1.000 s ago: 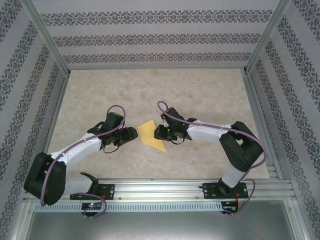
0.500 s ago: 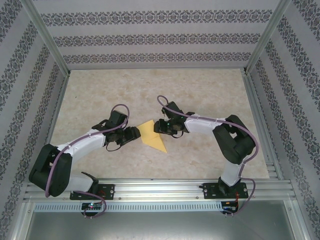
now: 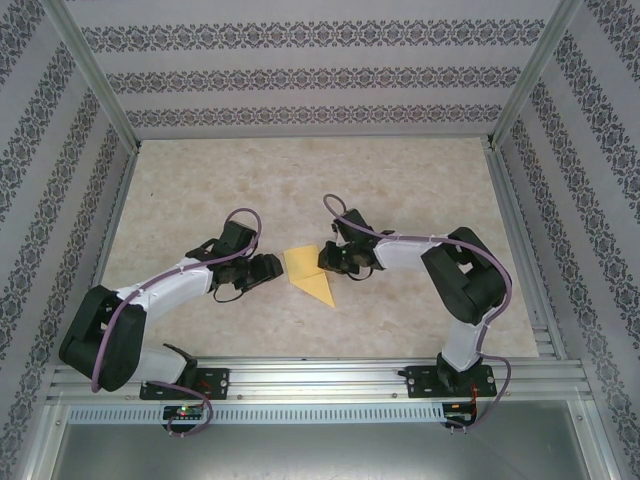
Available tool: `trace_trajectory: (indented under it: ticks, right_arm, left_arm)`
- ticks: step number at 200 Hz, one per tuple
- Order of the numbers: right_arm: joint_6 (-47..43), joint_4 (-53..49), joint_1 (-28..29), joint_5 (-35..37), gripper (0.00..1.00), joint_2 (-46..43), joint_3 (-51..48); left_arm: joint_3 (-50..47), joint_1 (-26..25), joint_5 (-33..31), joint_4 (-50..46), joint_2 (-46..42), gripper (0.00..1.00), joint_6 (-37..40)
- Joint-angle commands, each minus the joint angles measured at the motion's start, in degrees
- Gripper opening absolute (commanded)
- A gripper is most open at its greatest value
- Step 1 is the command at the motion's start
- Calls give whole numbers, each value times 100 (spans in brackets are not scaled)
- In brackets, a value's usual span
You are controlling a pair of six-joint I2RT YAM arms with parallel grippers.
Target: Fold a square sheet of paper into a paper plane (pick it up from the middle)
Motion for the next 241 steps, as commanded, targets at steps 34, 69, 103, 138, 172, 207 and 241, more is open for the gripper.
trace_trajectory:
  ticks: [34, 69, 103, 138, 172, 207, 241]
  right_arm:
    - [928, 1069, -23, 415, 13, -675, -882]
    - [852, 843, -28, 646, 30, -1049, -979]
    - [424, 289, -27, 933, 51, -1852, -954]
    - [87, -228, -20, 1309, 93, -3018, -1017]
    - [-80, -376, -64, 1505, 98, -3828, -1175]
    - [-223, 533, -207, 1520, 98, -4138, -1772]
    - [281, 470, -464, 138, 98, -3583, -1626]
  left_arm:
    - [191, -77, 107, 220, 172, 58, 101]
    - [184, -88, 146, 262, 193, 59, 100]
    - [139, -86, 110, 337, 111, 59, 100]
    - [62, -87, -125, 448, -162, 59, 92]
    - [-54, -87, -526, 470, -624, 61, 161]
    - [-318, -89, -1127, 614, -1301, 92, 131]
    - [-683, -86, -1510, 913, -1893, 100, -44]
